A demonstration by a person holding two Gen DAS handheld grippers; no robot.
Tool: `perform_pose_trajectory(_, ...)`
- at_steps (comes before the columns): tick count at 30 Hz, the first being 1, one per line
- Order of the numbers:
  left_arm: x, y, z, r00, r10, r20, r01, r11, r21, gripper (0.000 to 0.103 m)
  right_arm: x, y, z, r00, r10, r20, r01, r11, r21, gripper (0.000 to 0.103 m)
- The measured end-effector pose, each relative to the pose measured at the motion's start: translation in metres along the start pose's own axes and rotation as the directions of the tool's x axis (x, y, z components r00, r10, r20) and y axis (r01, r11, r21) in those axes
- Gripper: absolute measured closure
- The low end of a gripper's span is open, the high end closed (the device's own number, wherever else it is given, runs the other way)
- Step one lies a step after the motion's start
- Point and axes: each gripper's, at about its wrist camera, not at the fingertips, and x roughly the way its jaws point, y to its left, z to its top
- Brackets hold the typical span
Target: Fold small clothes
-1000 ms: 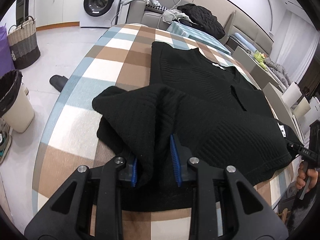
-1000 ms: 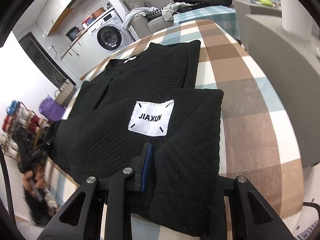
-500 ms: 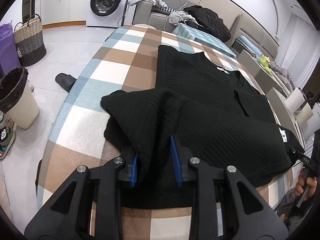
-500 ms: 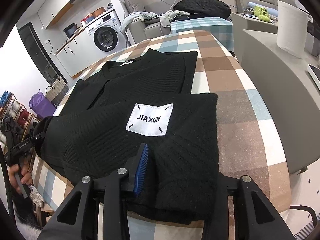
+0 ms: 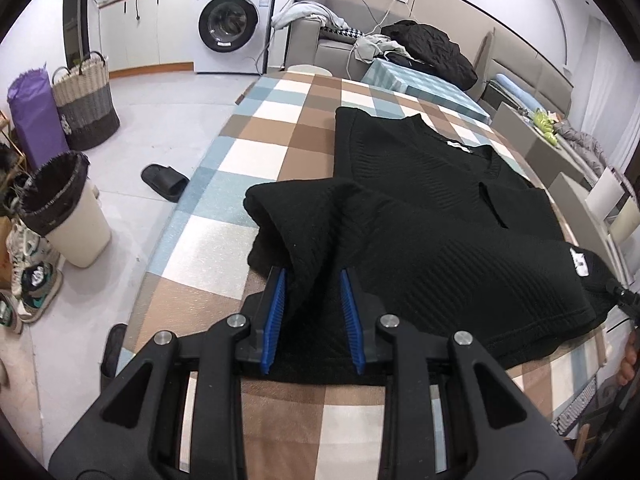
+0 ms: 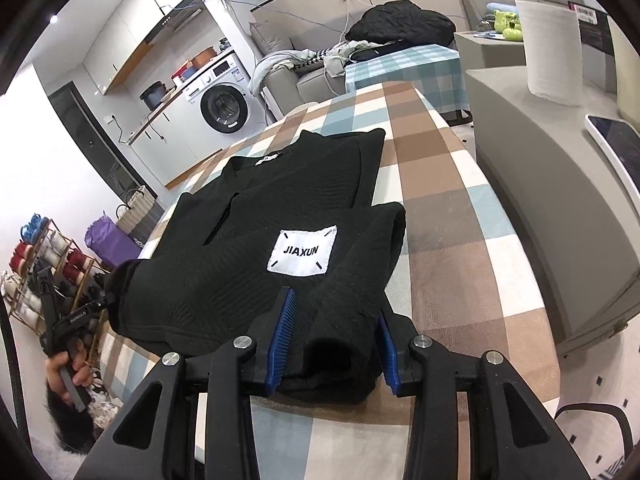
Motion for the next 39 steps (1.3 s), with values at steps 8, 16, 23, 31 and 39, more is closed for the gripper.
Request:
perform_pose_trajectory(8, -0.01, -0.002, -0.007, 1.0, 0.029, 0.007, -0.029, 0.999, 0.018, 0.067, 0.005, -0.002, -0.003, 1.0, 0.008, -0.012, -0.007, 0.999, 0.035, 0.064)
perform_pose_trajectory(16, -0.021, 0.013, -0.015, 1.0, 0.024, 0.005, -0.024, 1.0, -0.006, 0.056, -0.009, -0.009, -0.005, 0.998, 0.07, -0.001, -0.07, 0.994, 0.084, 0.064)
perform_pose_trajectory(23, -0.019, 0.019, -0.019, 1.0, -0.014, -0.022, 0.013, 1.0, -0.027, 0.058, -0.011, -0.023, -0.009, 0.994, 0.106, 0.015, -0.107, 0.98, 0.169, 0.064)
perform_pose_trajectory(31, -0.021, 0.011, -0.019, 0.998, -0.013, -0.063, 0.015, 0.999, 0.032, 0.065, -0.017, -0.017, -0.002, 0.992, 0.125, 0.026, -0.127, 0.98, 0.155, 0.064)
perform_pose_trajectory(39, -0.01, 0.03, -0.018, 0.996, 0.041, -0.073, -0.04, 0.999, 0.011, 0.065, -0.009, -0.011, -0.004, 0.993, 0.119, 0.006, -0.118, 0.984, 0.13, 0.064)
